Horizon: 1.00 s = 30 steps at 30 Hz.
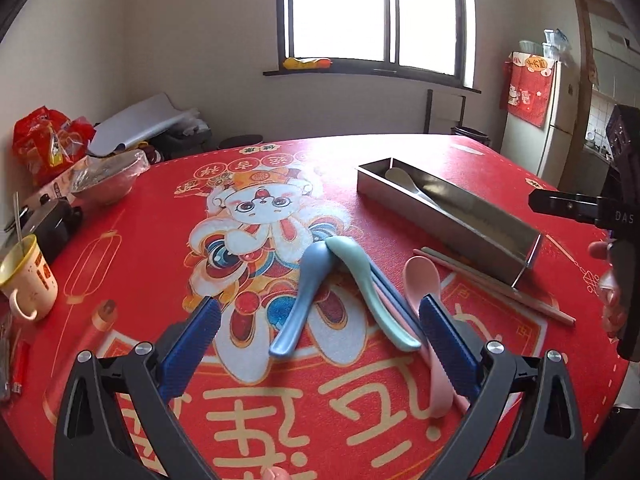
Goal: Organize utensils
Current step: 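Withdraw the left tool and move the right tool toward the pink spoon, then close the right tool on the pink spoon handle and lift it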
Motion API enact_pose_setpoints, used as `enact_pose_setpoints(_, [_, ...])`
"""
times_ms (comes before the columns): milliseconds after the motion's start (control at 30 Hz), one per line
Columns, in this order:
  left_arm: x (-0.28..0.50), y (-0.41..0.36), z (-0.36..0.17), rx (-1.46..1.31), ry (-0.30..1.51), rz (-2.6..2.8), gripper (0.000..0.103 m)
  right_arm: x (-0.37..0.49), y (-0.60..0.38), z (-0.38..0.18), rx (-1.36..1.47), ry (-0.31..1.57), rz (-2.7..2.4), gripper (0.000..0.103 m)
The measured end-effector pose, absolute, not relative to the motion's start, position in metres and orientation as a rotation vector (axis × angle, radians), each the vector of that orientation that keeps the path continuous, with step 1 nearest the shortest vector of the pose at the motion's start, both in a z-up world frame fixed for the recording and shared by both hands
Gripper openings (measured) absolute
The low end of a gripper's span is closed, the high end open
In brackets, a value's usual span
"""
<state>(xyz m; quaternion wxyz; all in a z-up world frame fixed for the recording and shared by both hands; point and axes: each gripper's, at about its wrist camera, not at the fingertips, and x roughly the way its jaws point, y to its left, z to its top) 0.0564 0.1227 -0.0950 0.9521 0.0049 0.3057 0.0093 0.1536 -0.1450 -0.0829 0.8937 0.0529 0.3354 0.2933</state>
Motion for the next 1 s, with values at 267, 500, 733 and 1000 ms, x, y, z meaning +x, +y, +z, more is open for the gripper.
enact_pose_setpoints(267, [0.045,0.142,-0.106,-0.021,0.615,0.031,0.097,0.136,-0.099,-0.095,0.071,0.791,0.667,0.087])
enact_pose_setpoints(500, [0.04,0.152,-0.111,-0.084,0.602,0.012,0.097,0.121,-0.064,-0.109,0.003,0.848,0.691,0.087])
enact_pose_setpoints(733, [0.036,0.161,-0.111,-0.135,0.598,0.057,0.097,0.114,-0.04,-0.122,-0.02,0.906,0.731,0.086])
enact_pose_setpoints(1000, [0.036,0.17,-0.112,-0.191,0.606,0.048,0.097,0.114,-0.024,-0.136,-0.043,0.965,0.735,0.07])
